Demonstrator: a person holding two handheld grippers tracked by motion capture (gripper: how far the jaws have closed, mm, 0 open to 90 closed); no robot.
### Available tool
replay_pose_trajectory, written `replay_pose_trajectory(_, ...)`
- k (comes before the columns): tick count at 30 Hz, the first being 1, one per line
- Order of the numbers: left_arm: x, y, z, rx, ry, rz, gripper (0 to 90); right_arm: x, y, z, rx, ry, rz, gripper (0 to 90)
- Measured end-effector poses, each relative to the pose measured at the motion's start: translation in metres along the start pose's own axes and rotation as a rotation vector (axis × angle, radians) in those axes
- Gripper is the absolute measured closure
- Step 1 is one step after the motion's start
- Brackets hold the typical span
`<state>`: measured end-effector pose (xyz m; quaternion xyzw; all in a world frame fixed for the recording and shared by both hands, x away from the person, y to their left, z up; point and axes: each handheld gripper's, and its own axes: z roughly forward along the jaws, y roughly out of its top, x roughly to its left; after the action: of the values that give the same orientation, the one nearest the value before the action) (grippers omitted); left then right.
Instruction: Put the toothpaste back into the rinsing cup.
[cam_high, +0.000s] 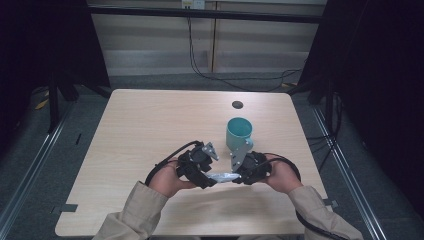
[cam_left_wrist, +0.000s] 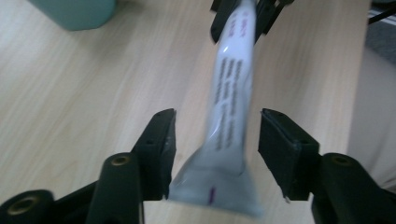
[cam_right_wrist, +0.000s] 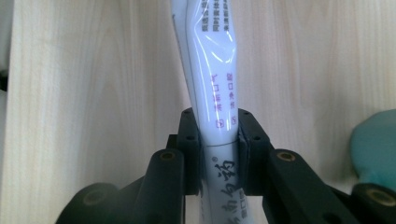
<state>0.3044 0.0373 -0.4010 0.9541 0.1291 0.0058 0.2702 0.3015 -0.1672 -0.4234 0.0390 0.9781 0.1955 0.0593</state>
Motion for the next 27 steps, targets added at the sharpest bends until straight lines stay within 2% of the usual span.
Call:
replay_pose_trajectory(2,0.001,-0.001,-0.001,-0.004,-0.003,0.002,41.8,-0.001,-0.004,-0.003,0.001,-0.007,0.024,75.0)
replay_pose_trajectory(5,0.004,-0.007,-0.005,-0.049,0.011,-0.046,38.2,-0.004,-0.007,-0.006,-0.009,-0.013,0.035,74.9)
replay_pose_trajectory(9,0.006,-0.012,-0.009,-0.066,0.021,-0.050,34.9,-0.005,-0.011,-0.008,-0.002,-0.024,0.056,74.9)
replay_pose_trajectory(14,0.010,-0.025,-0.012,-0.092,0.052,-0.080,31.7,-0.009,-0.019,-0.011,-0.049,-0.027,0.098,74.9)
replay_pose_trajectory(16,0.012,-0.031,-0.010,-0.097,0.046,-0.098,30.3,-0.010,-0.022,-0.013,-0.060,-0.027,0.126,74.9)
replay_pose_trajectory(20,0.013,-0.039,-0.005,-0.099,0.043,-0.115,30.0,-0.013,-0.024,-0.013,-0.099,-0.035,0.143,74.9)
replay_pose_trajectory(21,0.014,-0.044,0.000,-0.099,0.047,-0.127,30.0,-0.015,-0.025,-0.015,-0.117,-0.034,0.164,74.9)
replay_pose_trajectory(24,0.015,-0.050,0.003,-0.127,0.053,-0.146,30.8,-0.016,-0.026,-0.015,-0.155,-0.028,0.187,74.8)
replay_pose_trajectory(27,0.015,-0.051,0.003,-0.153,0.049,-0.154,33.2,-0.015,-0.025,-0.015,-0.164,-0.029,0.189,74.8)
